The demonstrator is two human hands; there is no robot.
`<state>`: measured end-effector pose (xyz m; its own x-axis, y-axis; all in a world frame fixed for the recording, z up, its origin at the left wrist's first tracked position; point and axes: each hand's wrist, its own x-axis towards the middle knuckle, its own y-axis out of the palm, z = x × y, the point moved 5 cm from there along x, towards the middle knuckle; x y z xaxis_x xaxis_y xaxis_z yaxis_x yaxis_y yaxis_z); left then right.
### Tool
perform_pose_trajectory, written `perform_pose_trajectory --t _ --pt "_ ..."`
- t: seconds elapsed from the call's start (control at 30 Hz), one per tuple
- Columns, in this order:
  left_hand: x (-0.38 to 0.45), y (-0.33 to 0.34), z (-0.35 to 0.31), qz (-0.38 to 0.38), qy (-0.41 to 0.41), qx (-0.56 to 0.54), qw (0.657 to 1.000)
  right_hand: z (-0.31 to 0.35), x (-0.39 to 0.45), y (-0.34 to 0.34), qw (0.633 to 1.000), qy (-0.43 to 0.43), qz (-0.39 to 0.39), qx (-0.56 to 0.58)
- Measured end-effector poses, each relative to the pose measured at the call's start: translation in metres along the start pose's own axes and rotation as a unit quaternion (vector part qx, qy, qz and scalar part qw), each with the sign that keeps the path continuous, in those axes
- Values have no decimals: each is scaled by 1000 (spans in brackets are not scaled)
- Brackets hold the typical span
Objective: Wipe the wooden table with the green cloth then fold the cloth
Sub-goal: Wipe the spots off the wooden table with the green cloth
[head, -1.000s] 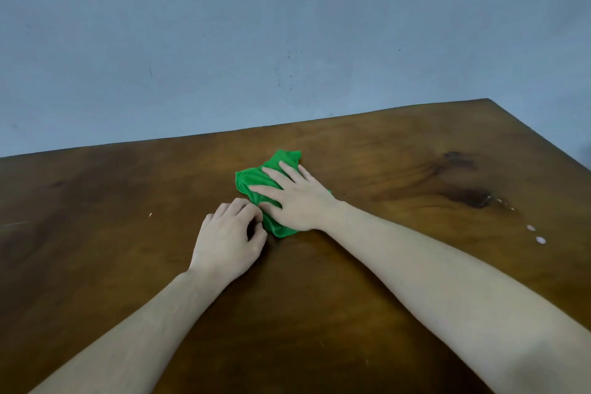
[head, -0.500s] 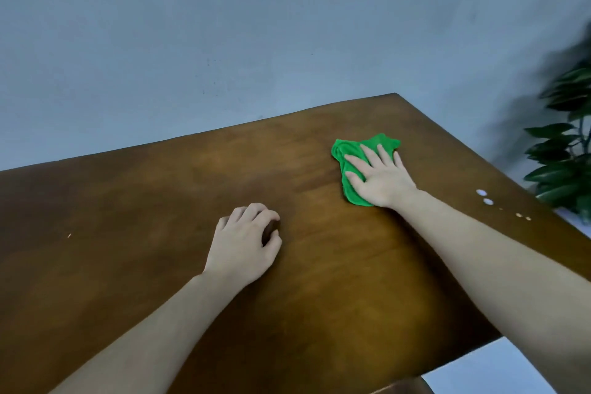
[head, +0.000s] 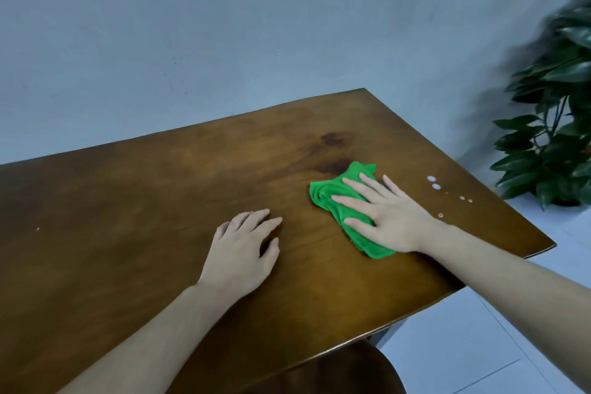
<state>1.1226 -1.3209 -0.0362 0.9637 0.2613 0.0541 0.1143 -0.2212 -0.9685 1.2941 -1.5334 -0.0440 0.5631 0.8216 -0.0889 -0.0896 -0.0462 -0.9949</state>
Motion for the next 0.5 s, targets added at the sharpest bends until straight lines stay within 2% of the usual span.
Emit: perform_pose_trajectory --t 0.2,0.33,0.5 --pt "-17 1 -12 -4 -17 10 1000 -53 71 -7 992 122 -8 -32" --pt "-28 2 -19 -6 -31 14 999 -39 71 -5 994 111 -5 19" --pt "-49 4 -34 -1 -38 21 999 10 14 3 998 58 -9 29"
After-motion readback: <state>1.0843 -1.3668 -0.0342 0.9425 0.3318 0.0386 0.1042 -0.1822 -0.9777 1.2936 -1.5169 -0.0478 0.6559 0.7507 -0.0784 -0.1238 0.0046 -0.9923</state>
